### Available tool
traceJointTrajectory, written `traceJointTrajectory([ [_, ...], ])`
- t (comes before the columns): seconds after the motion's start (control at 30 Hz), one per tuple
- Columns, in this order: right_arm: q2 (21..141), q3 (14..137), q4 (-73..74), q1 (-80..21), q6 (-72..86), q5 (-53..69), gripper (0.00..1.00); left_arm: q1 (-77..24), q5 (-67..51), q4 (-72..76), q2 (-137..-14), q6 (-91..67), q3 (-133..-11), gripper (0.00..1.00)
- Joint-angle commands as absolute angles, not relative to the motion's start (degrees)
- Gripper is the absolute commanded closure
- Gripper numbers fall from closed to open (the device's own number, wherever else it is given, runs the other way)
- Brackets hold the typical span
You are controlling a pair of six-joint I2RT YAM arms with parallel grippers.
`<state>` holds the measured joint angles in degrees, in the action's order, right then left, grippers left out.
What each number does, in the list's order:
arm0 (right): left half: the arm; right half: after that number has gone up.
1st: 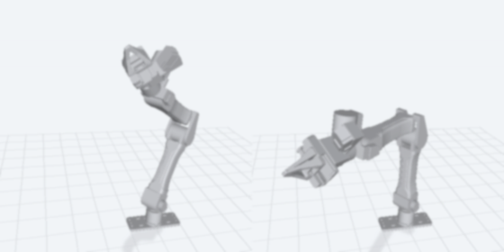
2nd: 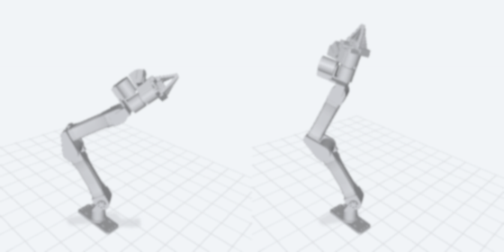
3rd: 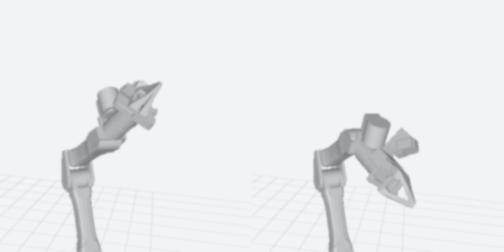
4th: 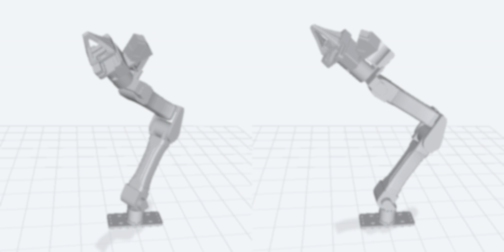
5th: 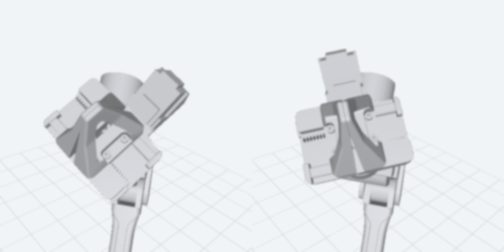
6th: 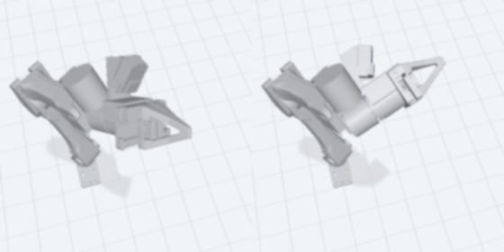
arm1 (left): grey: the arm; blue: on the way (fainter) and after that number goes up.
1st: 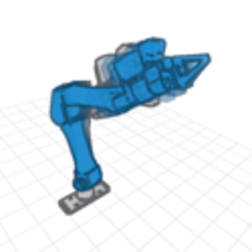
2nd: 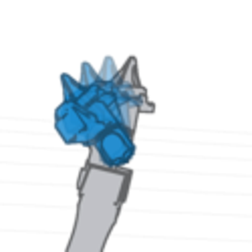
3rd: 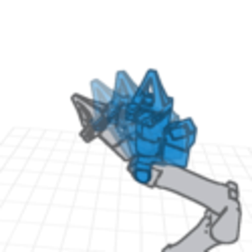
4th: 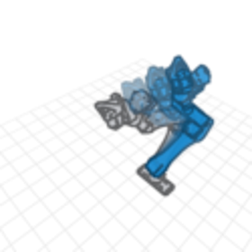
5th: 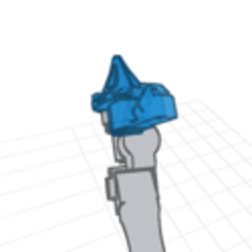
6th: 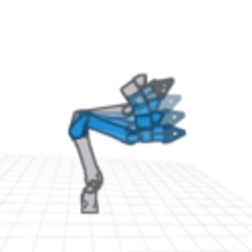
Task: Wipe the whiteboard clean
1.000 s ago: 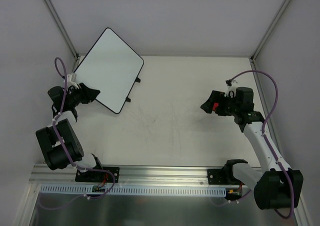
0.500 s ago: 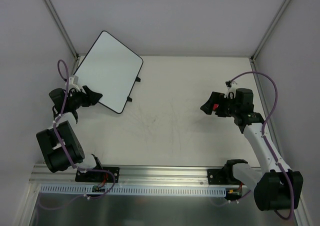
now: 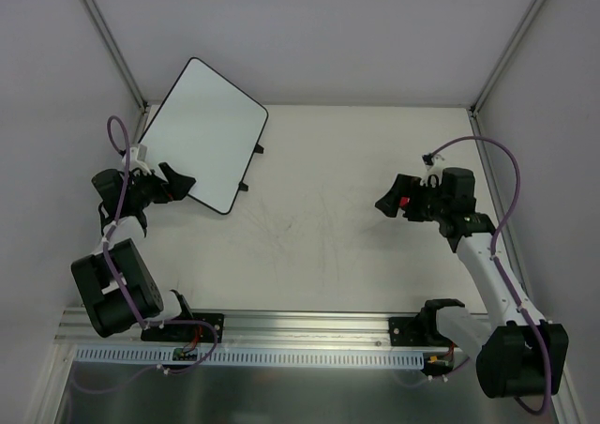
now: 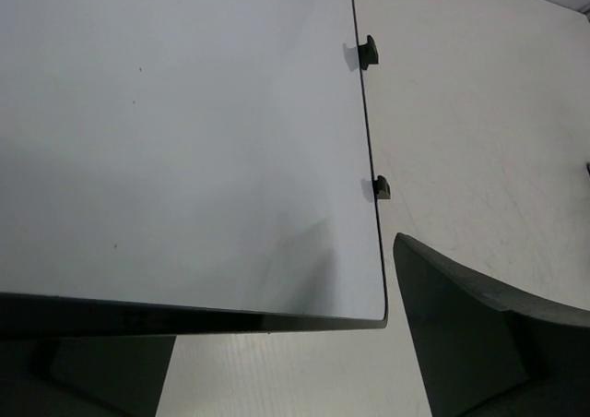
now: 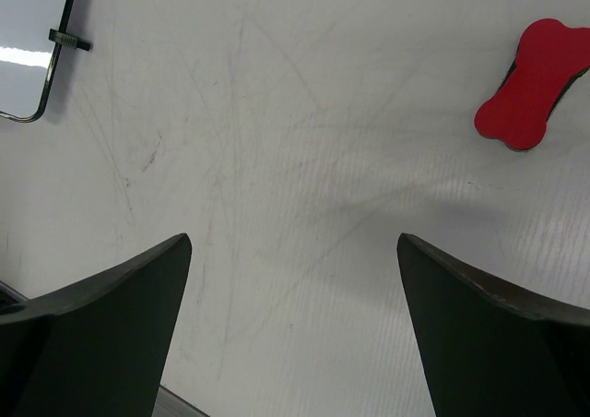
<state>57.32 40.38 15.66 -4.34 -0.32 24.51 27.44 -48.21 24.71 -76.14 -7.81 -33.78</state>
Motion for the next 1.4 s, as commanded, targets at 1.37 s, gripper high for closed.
traceJointTrajectory([
  [1.37,54.7,82.7,49.7,-4.9,-8.3,-4.6,0.01,12.8,-8.1,-43.0,-47.6,-6.4,-82.3,0.01],
])
